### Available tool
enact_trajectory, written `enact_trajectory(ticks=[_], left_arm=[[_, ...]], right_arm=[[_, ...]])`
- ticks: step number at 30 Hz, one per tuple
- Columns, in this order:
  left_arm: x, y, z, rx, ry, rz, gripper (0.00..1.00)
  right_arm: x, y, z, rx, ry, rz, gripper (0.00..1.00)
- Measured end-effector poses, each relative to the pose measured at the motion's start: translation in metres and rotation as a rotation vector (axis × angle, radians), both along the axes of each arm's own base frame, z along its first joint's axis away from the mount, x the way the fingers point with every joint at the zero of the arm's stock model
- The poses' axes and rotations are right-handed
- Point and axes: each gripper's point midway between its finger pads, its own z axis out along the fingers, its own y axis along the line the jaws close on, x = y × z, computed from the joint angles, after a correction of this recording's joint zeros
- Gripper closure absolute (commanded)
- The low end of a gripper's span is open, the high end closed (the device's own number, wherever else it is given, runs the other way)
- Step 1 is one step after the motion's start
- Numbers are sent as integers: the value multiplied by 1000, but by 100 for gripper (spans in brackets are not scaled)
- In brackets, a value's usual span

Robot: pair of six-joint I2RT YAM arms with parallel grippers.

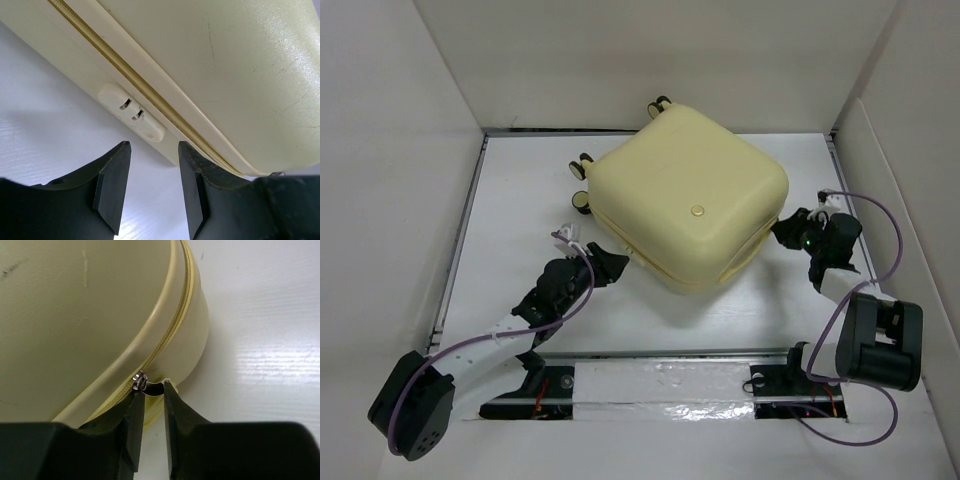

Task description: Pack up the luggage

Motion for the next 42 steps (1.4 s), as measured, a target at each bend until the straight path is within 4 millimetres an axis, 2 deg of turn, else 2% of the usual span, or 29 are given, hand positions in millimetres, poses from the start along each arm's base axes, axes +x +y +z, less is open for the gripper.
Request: enact_trajectory(ticks=[2,7,14,19,22,28,35,37,40,42], left_arm=[[0,0,0,2,-2,3,61],[2,2,1,4,-7,14,63],[1,0,6,-6,-25,2,65],[-15,-27,-6,28,-5,-99,65],[-19,-42,-10,40,8,-148,65],[-9,-53,-13,43,7,-156,64],[2,-69,-11,48,16,-164,64],[5,-67,-12,52,15,-151,64],[9,-63,-13,58,15,-123,65],[11,-64,-13,59,20,-117,65]], right_arm=[[7,-1,6,-33,-14,10,88],[14,2,10,-70,-29,22,100],[11,3,14,-102,-24,-22,100],[-1,21,14,-163,1,-47,100],[-14,44,8,-208,24,-31,100],[-49,106,1,-223,43,105,100],[-94,158,3,-237,41,199,100],[-104,169,4,-240,37,209,100],[-135,201,2,-238,37,268,100],[-167,234,-1,-225,47,376,100]])
